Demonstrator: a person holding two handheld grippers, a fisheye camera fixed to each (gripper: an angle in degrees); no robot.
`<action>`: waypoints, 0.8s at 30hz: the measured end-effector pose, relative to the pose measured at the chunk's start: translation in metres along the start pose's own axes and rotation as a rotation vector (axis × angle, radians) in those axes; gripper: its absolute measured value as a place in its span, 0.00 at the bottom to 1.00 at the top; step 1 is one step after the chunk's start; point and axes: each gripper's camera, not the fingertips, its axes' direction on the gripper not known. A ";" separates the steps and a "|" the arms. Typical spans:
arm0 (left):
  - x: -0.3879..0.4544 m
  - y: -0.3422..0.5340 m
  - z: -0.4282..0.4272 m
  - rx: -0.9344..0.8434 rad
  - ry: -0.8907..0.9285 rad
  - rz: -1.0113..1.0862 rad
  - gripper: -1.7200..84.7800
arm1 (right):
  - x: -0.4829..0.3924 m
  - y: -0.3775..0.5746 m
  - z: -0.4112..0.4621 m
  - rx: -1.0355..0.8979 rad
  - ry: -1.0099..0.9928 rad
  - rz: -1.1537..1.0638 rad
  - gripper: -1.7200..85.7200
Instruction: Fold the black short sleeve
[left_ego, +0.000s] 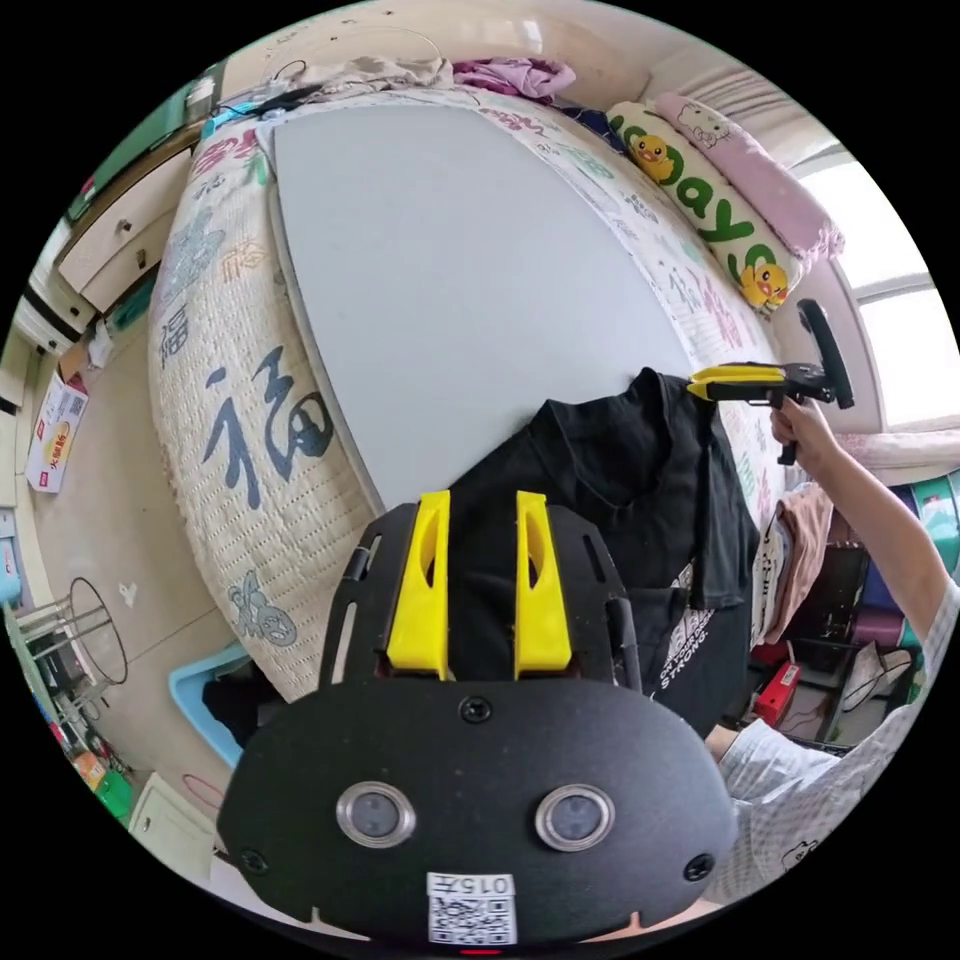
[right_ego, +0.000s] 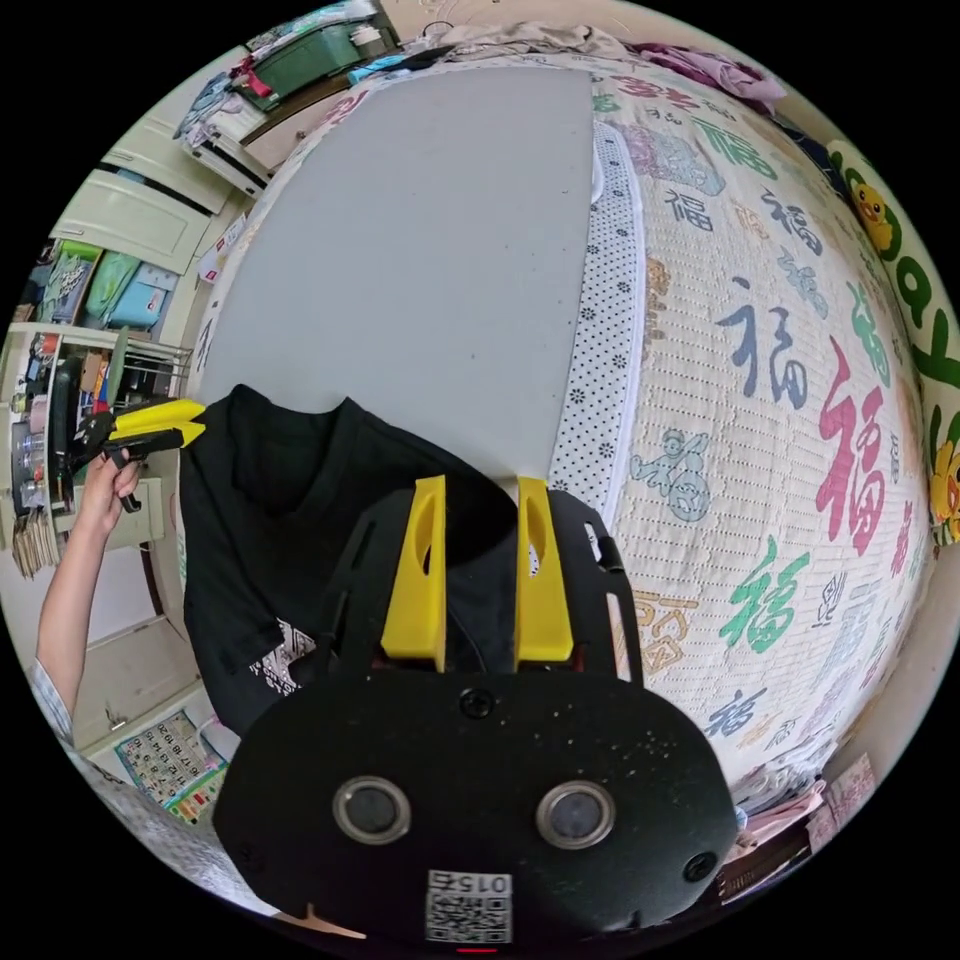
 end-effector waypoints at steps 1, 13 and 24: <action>0.004 -0.001 -0.002 0.012 -0.042 0.010 0.13 | -0.007 -0.003 -0.007 -0.004 0.008 -0.020 0.14; 0.038 0.021 -0.034 0.081 -0.166 0.073 0.03 | -0.064 0.007 -0.111 0.043 -0.006 -0.127 0.02; 0.137 0.307 -0.143 0.278 0.052 0.004 0.02 | -0.121 0.278 -0.317 0.211 -0.250 -0.186 0.02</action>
